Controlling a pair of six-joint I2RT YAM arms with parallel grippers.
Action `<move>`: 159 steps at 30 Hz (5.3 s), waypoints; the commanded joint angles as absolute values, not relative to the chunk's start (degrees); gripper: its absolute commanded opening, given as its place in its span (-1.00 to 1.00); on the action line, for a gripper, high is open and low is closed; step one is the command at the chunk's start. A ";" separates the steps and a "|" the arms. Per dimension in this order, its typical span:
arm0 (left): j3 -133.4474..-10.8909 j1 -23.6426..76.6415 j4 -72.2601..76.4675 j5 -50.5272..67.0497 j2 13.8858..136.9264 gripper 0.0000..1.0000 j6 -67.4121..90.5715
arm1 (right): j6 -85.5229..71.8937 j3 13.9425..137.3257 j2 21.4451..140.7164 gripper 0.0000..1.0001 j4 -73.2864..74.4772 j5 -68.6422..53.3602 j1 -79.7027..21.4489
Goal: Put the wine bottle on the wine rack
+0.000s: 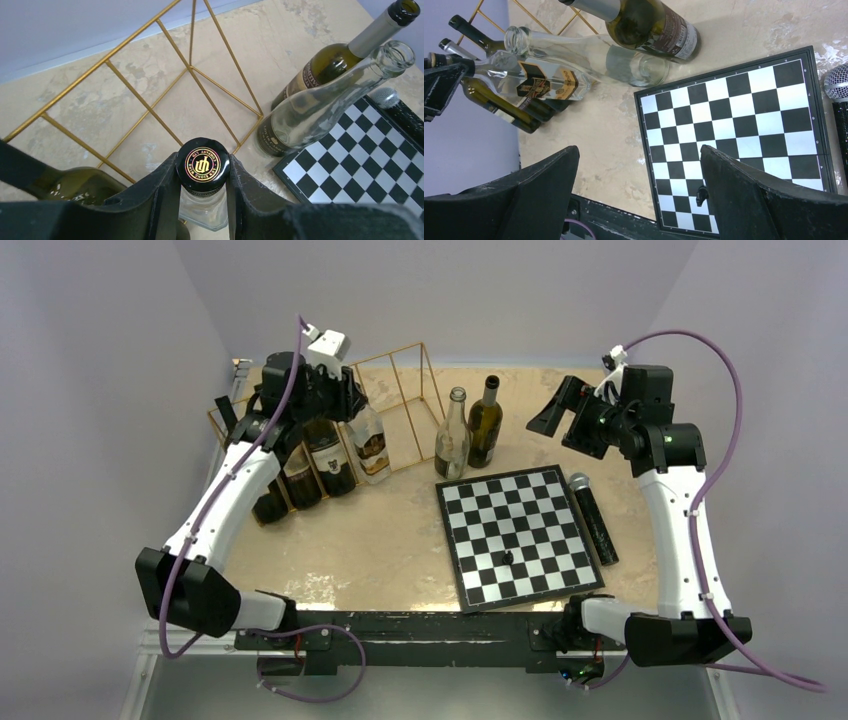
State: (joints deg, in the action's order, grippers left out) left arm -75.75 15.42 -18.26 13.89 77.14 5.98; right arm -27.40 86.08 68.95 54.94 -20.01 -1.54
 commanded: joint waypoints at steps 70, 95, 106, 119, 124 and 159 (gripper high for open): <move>-87.50 6.15 -19.11 26.13 100.40 -0.09 8.35 | -27.20 87.04 70.16 0.91 54.93 -18.06 -1.30; -89.14 6.15 -21.49 14.28 103.71 -0.01 16.24 | -27.87 86.43 70.32 0.91 54.23 -18.04 -1.28; -92.63 6.21 -24.69 14.64 102.43 0.48 15.72 | -27.77 86.52 69.46 0.92 54.44 -17.10 -1.31; -95.10 6.24 -28.18 20.01 92.49 0.95 12.60 | -27.08 89.07 69.66 0.98 54.33 -14.57 -1.32; -93.50 7.12 -24.54 31.76 88.61 0.97 11.95 | -26.89 90.24 70.26 0.97 54.34 -15.95 -1.33; -88.53 33.21 6.16 25.92 95.95 0.63 14.87 | -28.72 88.03 69.15 0.92 53.86 -19.17 -1.35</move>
